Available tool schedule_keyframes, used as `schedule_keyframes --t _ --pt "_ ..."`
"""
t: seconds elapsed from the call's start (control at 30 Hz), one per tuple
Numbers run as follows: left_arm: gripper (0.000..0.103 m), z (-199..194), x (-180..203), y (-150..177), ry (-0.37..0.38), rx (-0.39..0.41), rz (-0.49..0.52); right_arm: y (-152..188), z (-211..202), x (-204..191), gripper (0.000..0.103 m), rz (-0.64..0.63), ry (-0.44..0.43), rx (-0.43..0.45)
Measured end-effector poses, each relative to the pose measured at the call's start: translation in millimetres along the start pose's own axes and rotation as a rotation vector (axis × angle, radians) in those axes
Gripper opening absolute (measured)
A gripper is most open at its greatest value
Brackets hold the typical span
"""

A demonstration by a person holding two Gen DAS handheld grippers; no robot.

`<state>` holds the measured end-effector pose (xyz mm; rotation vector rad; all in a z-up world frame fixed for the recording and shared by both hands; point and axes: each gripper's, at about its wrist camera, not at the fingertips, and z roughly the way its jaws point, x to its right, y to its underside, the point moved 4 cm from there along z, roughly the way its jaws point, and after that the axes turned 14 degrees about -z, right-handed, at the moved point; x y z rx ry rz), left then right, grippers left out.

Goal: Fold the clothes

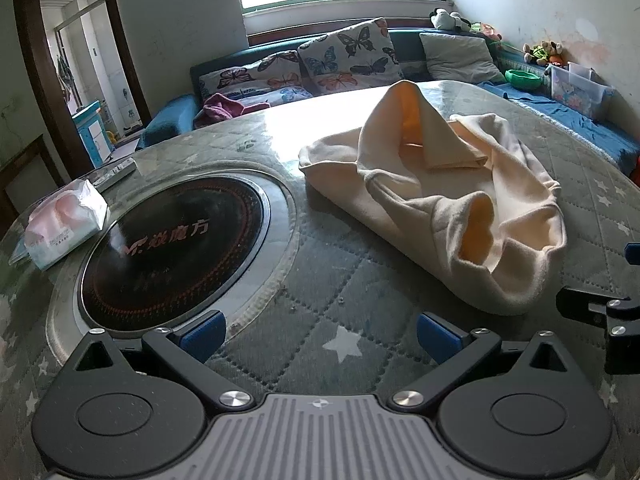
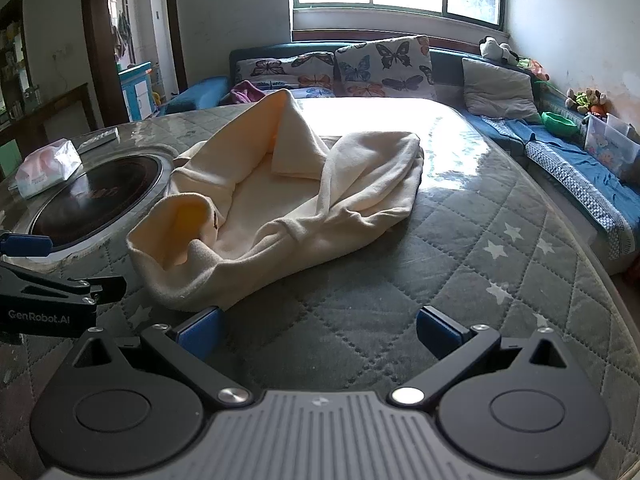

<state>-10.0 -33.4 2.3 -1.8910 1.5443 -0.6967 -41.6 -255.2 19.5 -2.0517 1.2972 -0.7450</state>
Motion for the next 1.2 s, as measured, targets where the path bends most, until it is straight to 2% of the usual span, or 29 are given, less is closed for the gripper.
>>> schedule_keyframes --t 0.47,1.2 --pt "0.103 1.9 2.9 -12.7 0.022 0.016 0.019 -6.8 -2.5 4.3 0.103 -0.003 0.006 0.015" --pt "0.103 -1.0 -2.8 -40.8 0.039 0.056 0.007 -35.4 7.1 12.8 0.103 -0.039 -0.013 0.048"
